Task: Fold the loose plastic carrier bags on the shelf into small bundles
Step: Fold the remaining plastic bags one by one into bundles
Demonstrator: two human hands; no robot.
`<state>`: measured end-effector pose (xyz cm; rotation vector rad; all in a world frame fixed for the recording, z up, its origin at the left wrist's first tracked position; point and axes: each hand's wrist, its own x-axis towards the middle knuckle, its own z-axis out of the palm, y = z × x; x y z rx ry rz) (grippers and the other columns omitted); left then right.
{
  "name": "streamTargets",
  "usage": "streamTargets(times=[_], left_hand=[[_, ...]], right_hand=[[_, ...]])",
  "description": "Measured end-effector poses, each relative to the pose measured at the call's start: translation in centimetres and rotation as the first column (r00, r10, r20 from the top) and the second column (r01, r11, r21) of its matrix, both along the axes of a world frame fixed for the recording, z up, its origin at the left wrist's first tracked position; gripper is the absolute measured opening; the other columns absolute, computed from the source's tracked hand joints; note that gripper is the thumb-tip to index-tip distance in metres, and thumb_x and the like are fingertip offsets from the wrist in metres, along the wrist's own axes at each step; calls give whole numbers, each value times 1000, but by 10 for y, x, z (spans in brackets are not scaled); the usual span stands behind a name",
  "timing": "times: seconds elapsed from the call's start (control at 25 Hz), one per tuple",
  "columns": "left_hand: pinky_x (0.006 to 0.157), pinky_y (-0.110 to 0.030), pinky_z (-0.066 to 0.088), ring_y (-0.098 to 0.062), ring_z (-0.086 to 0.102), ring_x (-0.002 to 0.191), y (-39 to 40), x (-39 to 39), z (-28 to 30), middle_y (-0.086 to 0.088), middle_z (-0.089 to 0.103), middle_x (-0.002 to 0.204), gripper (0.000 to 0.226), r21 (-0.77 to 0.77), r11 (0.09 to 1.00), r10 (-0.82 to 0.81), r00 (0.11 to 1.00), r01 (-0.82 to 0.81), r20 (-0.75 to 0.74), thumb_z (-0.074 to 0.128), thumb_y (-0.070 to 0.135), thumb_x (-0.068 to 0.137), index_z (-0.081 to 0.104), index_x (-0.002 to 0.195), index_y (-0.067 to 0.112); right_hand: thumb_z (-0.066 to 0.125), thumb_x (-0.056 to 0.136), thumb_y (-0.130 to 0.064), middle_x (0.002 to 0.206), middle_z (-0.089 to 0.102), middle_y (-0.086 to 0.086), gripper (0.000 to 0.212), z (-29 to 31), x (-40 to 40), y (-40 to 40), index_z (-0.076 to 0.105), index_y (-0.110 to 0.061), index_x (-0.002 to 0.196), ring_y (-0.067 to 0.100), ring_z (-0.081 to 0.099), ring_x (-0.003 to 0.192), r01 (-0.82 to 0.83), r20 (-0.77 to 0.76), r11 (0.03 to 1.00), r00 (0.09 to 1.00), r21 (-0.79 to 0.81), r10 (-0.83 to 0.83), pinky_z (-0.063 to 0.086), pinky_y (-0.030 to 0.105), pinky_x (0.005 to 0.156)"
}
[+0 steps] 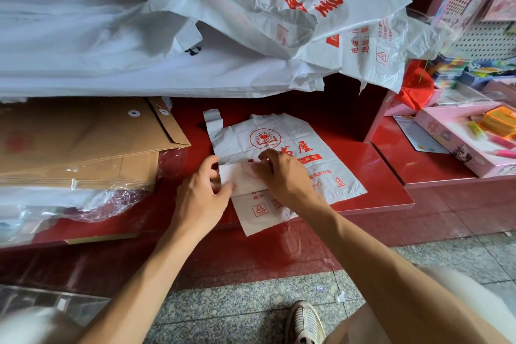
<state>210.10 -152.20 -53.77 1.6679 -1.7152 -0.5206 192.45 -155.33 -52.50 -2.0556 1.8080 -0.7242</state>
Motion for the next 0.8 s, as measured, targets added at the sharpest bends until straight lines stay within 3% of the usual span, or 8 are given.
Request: streamTargets(times=[0.12,0.24,0.36,0.44,0.52,0.56,0.68,0.8], left_hand=[[95,-44,41,-21,61,106,-6,3,0,8,61,103,44,84,996,13,979,-31,202,68,33,88,57,129,27],[99,-43,40,-16,61,102,-10,4,4,16,61,93,36,153,988,6,994,-22,109,70,28,85,62,121,33],[99,-42,44,-8,63,91,-9,6,4,21,62,87,34,156,988,-19,1000,20,-6,72,17,81,66,110,35],[99,-41,45,-8,62,95,-7,6,5,18,64,93,36,126,991,-51,998,53,-19,70,12,81,65,109,34],[102,-43,41,-15,59,107,-4,5,5,14,62,104,42,91,992,-95,995,92,35,65,11,82,61,118,34],[103,-43,40,-17,57,110,-3,4,6,14,61,106,45,86,991,-110,992,104,62,63,12,83,60,121,35],[102,-45,40,-18,58,106,-4,2,3,17,62,100,37,96,991,-100,994,96,37,67,29,83,61,118,38],[97,-49,43,-18,58,99,-9,0,-1,19,60,90,42,113,989,-95,995,95,-8,68,42,78,61,119,39]], right_hand=[[50,94,-54,110,50,4,47,7,0,-10,55,-14,119,24,57,95,2,-92,979,996,206,17,42,32,73],[72,82,-42,105,60,0,39,17,-6,-18,61,-18,111,15,59,87,-81,48,931,997,355,68,48,27,67],[77,79,-29,121,56,0,56,19,-5,-14,52,-27,129,18,57,105,-225,168,912,970,344,176,53,32,82],[74,80,-34,134,46,-2,73,15,-2,-10,38,-37,143,18,48,115,-325,-50,915,937,241,346,46,36,95],[70,83,-38,131,49,-1,64,11,0,-6,45,-34,141,20,47,116,-375,-227,915,888,149,401,42,37,98],[69,84,-36,124,55,1,54,12,0,-5,54,-28,135,20,51,111,-370,-210,921,897,125,389,44,37,95],[66,89,-19,104,69,3,24,12,1,-4,70,-12,111,18,64,91,-319,56,943,947,92,315,53,34,81],[57,94,-14,96,69,-2,18,12,3,-5,71,-9,103,15,63,84,-200,157,976,970,91,184,50,24,69]])
